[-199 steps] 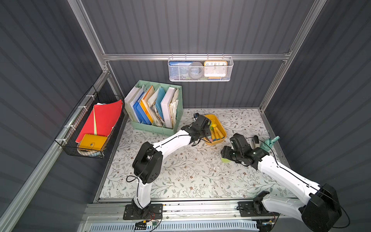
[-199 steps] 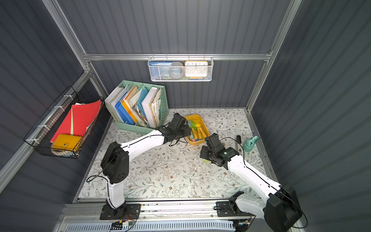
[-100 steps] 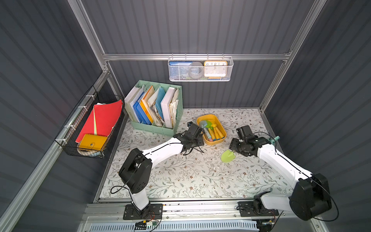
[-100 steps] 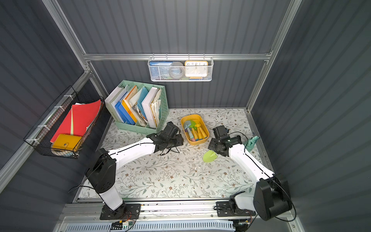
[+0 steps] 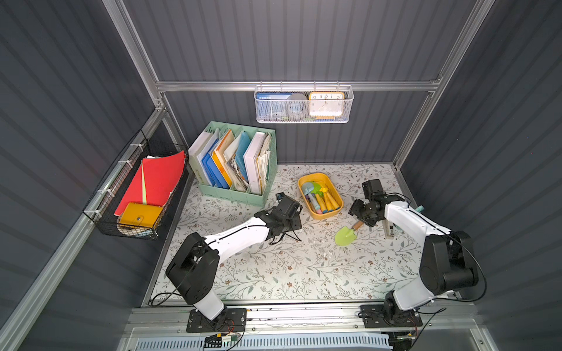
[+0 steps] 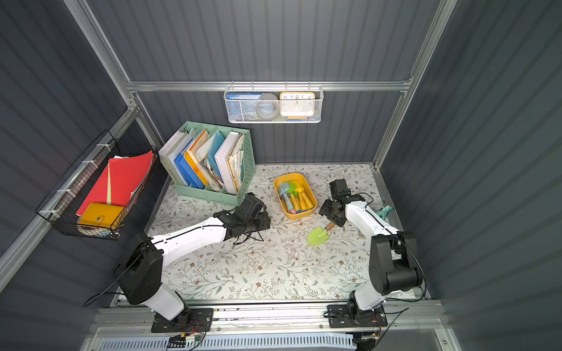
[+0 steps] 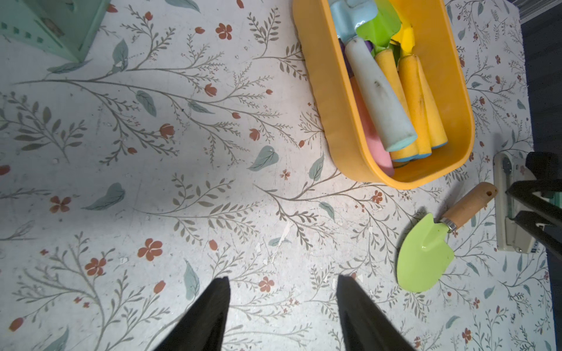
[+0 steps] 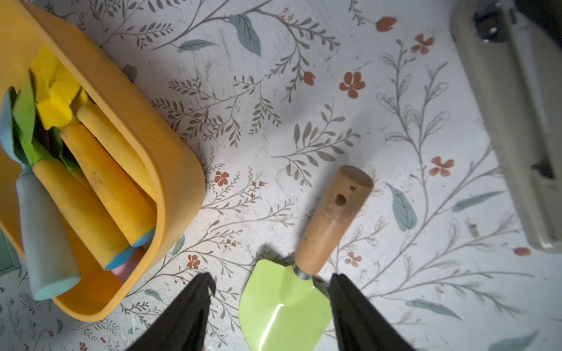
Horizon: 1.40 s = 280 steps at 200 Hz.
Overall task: Put the shovel into the storage box
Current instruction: Pick up the shovel from the center of the board.
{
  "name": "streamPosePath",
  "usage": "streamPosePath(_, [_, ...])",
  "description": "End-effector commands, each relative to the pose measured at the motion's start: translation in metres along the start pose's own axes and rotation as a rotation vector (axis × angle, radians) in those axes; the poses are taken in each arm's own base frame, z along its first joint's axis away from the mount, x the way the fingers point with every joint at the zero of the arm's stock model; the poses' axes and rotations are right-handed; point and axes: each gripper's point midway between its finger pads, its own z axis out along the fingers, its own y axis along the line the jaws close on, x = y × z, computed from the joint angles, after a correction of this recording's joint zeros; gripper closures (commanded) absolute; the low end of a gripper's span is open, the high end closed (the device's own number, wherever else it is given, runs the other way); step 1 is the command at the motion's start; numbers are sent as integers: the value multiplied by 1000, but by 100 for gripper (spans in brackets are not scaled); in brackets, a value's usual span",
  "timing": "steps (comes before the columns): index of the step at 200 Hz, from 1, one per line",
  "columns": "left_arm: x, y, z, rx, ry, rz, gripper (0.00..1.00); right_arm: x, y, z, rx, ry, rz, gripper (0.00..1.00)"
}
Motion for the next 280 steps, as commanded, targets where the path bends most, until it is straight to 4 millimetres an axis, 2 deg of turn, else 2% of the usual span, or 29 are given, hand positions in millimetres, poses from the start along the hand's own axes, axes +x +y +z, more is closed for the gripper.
streamPosePath(1, [-1, 4, -4, -11, -16, -20, 38, -12, 3, 5, -19, 1, 32, 34])
streamPosePath(58, [9, 10, 3, -19, 7, -37, 38, -31, 9, 31, -30, 7, 38, 35])
streamPosePath(104, [15, 13, 7, -20, 21, -49, 38, -26, 2, 48, 26, 59, 45, 36])
streamPosePath(140, [17, 13, 10, -18, 27, -45, 38, -11, -16, 49, 84, 99, 59, 36])
streamPosePath(180, [20, 12, 15, -8, 36, -46, 38, 6, -29, 38, 99, 107, 64, 36])
streamPosePath(216, [23, 11, 18, -4, 47, -46, 38, 22, -37, 27, 108, 145, 46, 36])
streamPosePath(280, [25, 10, 21, 2, 52, -51, 38, 63, -48, 18, 68, 223, 85, 36])
